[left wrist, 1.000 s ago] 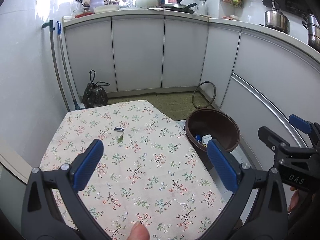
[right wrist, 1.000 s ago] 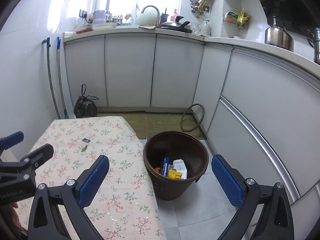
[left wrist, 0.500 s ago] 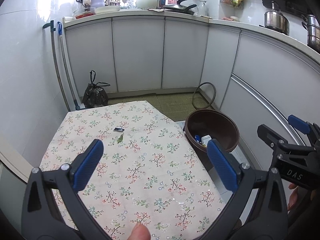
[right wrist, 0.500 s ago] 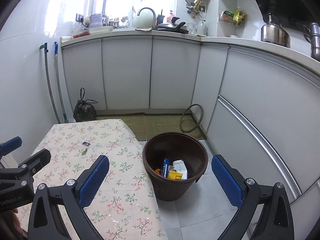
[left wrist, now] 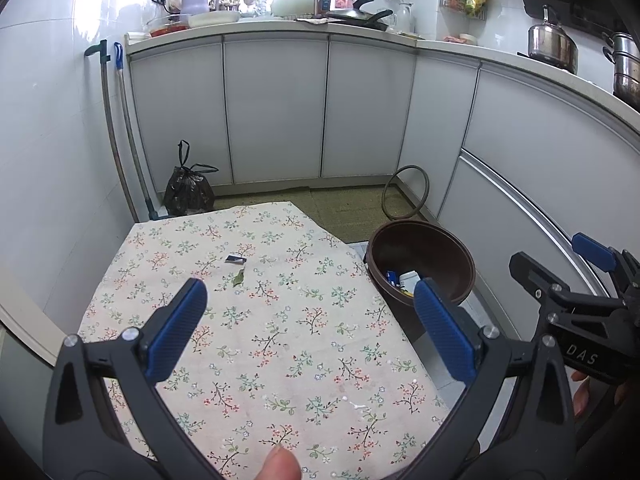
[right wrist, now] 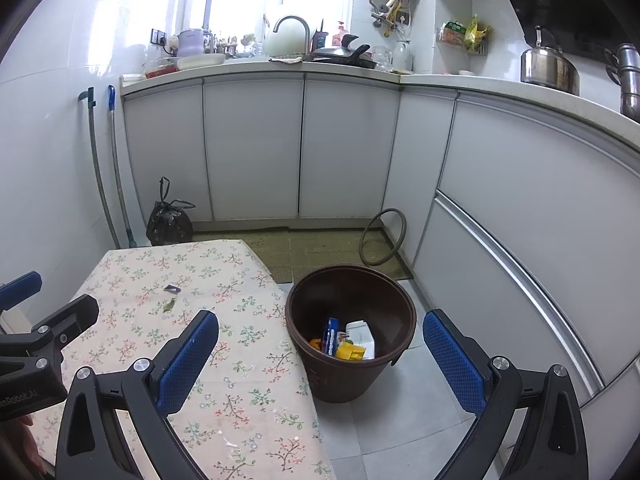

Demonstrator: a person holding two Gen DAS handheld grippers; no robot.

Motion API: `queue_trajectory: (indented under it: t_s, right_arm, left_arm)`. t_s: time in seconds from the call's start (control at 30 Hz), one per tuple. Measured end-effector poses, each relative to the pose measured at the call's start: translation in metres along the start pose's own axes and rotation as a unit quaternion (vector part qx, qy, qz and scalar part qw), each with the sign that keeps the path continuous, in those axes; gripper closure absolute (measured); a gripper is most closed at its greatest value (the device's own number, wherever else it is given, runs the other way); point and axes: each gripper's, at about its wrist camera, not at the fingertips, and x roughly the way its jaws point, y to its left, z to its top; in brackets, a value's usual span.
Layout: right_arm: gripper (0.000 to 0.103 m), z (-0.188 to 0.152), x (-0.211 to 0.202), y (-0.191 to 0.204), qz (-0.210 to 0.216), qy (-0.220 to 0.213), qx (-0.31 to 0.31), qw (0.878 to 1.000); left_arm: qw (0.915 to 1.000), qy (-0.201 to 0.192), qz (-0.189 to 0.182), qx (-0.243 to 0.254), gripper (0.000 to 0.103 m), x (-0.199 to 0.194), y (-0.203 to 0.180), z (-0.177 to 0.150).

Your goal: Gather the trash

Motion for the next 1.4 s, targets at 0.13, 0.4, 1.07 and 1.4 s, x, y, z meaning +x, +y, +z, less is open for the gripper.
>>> queue_trajectory:
  t_s: [0.13,0.4,1.07,1.4]
  right_arm:
    - [0.0,0.001,0.0,-0.0001,-0.002,-0.001,0.0,1.0]
    - [0.0,0.0028,-0.0011,-0.0045,0.0,-0.006,0.001,1.0]
    - [0.0,0.0035,-0.0015,-0.0009,-0.003,-0.007,0.003,1.0]
    - [0.0,0.0037,-0.0015,-0.0002,-0.003,-0.008,0.005,1.0]
  left_arm:
    - [1.0,-0.002,0.001,-0.003,0.0,-0.0016,0.0008,0.0004]
    - [1.0,-0.005,0.004,-0.005,0.0,-0.0023,0.0001,0.0003]
    - [1.0,-0.001,0.001,-0.006,0.0,-0.0008,0.0003,0.0016]
    - [0.9999,0.004,0.002,-0.013,0.0,-0.001,-0.0012,0.0022]
